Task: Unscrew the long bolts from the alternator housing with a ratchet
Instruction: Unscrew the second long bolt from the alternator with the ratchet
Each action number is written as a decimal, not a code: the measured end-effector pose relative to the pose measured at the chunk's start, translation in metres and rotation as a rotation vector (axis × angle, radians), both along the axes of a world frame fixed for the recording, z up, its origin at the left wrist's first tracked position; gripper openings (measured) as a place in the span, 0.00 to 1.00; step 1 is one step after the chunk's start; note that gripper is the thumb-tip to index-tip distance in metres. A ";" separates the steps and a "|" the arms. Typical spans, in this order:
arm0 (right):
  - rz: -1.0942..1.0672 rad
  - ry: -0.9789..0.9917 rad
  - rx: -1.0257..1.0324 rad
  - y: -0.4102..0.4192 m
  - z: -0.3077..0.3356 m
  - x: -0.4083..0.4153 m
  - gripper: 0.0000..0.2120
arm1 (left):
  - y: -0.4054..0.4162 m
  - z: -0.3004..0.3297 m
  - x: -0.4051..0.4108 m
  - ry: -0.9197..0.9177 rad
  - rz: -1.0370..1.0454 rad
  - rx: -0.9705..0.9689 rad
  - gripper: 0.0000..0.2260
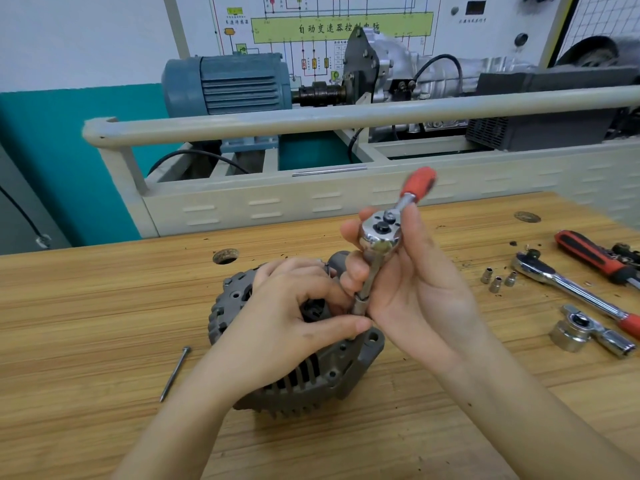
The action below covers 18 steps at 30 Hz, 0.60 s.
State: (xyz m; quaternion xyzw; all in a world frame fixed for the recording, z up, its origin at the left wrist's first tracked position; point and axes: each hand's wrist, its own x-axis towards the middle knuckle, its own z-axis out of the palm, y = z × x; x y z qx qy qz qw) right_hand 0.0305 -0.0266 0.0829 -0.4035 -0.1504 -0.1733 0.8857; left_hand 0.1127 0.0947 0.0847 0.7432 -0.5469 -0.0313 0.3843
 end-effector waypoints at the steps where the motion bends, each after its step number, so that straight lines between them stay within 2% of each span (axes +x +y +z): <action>1: -0.001 -0.005 -0.014 0.000 0.000 0.000 0.14 | 0.000 0.000 0.000 0.007 0.001 0.000 0.07; 6: -0.023 -0.032 0.042 0.000 -0.001 -0.002 0.14 | -0.002 0.000 -0.001 0.014 -0.015 -0.034 0.10; 9: -0.033 -0.015 -0.028 0.002 0.000 -0.002 0.12 | -0.001 -0.001 0.002 0.027 -0.059 -0.007 0.16; 13: -0.026 0.043 0.026 0.000 0.001 -0.001 0.16 | 0.000 0.000 0.001 0.033 -0.039 0.010 0.12; 18: -0.020 -0.010 -0.017 0.002 0.000 -0.002 0.15 | -0.002 0.000 0.001 0.037 -0.029 -0.004 0.10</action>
